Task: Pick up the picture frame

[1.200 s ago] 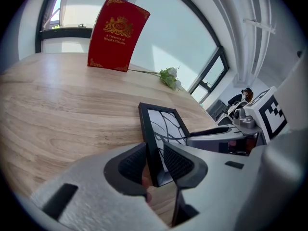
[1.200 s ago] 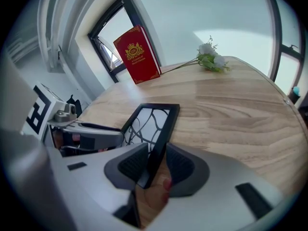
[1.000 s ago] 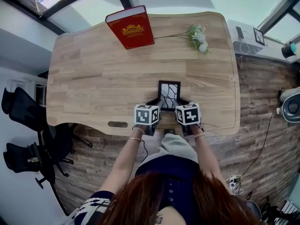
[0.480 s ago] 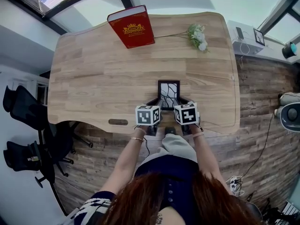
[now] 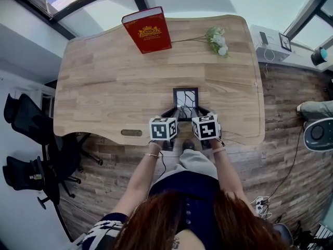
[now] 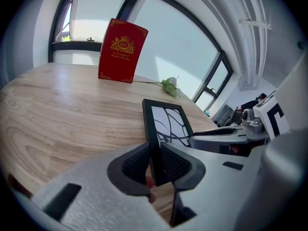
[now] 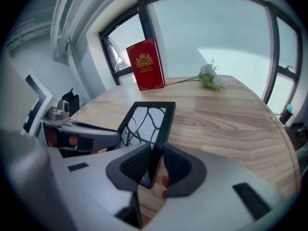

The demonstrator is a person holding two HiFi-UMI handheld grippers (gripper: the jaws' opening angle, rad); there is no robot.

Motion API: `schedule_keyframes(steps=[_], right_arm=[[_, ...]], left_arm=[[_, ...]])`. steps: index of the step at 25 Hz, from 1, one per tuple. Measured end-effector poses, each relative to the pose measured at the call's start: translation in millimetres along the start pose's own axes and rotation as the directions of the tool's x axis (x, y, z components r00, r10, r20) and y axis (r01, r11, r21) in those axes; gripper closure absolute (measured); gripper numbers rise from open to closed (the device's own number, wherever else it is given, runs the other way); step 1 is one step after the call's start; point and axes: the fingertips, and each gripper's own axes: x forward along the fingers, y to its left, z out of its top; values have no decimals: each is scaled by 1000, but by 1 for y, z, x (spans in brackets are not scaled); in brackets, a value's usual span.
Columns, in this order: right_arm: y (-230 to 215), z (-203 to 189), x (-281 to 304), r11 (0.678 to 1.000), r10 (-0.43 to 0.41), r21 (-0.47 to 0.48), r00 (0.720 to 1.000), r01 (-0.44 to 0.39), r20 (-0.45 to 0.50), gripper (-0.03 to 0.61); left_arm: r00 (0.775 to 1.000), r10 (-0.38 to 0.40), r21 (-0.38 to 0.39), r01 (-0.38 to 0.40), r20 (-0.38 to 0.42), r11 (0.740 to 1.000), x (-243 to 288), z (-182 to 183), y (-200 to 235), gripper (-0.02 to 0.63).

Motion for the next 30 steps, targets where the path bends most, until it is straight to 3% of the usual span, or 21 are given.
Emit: schedule_keyframes(steps=[30], right_arm=[[41, 40, -89, 988, -44, -132, 969, 78, 244, 491]], left_arm=[[977, -22, 101, 0, 210, 995, -90, 35, -35, 525]])
